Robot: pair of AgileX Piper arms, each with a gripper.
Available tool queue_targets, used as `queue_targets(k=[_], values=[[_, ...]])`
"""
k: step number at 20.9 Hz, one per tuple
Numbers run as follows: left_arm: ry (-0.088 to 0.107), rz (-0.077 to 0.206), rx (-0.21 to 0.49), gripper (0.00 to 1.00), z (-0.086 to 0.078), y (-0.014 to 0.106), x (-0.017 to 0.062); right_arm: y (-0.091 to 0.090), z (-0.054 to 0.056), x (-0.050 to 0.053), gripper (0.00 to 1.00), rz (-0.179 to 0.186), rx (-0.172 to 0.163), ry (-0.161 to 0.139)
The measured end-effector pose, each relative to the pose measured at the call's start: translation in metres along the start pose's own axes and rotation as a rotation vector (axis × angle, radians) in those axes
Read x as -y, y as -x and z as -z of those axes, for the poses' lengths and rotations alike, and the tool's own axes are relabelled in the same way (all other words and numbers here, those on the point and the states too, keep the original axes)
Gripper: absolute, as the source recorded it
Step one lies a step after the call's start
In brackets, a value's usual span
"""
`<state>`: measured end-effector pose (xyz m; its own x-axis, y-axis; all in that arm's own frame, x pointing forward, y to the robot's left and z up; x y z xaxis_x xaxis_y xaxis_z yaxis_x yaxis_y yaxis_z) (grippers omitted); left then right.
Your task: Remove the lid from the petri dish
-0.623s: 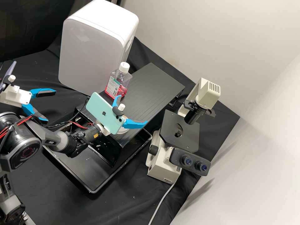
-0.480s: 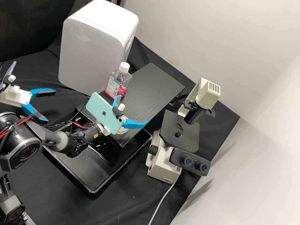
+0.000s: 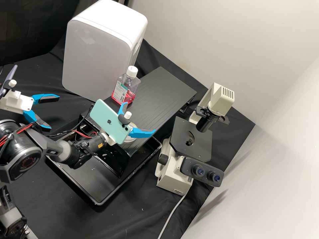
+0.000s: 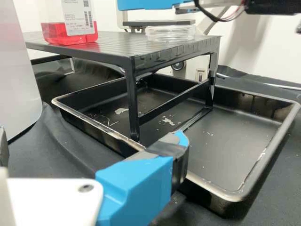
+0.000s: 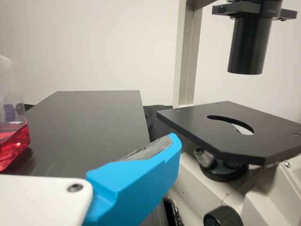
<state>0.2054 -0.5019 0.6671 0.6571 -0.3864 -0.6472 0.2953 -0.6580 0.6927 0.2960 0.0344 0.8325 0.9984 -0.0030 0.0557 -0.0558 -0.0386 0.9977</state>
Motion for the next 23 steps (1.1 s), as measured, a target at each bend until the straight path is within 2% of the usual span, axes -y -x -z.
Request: queue_targets(k=[2, 5, 8, 18, 23], values=[[0.000, 0.000, 0.000, 1.00, 0.000, 0.000, 0.0000, 0.009, 0.002, -0.002, 1.00, -0.004, -0.004, 0.000], [0.000, 0.000, 0.000, 1.00, 0.000, 0.000, 0.0000, 0.020, 0.006, -0.006, 1.00, -0.038, -0.040, 0.000], [0.000, 0.000, 0.000, 1.00, 0.000, 0.000, 0.0000, 0.027, 0.005, -0.006, 1.00, -0.042, -0.045, 0.001], [0.000, 0.000, 0.000, 1.00, 0.000, 0.000, 0.0000, 0.037, -0.011, 0.009, 1.00, 0.018, 0.020, 0.003], [0.000, 0.000, 0.000, 1.00, 0.000, 0.000, 0.0000, 0.041, -0.016, 0.011, 1.00, 0.029, 0.039, 0.005]])
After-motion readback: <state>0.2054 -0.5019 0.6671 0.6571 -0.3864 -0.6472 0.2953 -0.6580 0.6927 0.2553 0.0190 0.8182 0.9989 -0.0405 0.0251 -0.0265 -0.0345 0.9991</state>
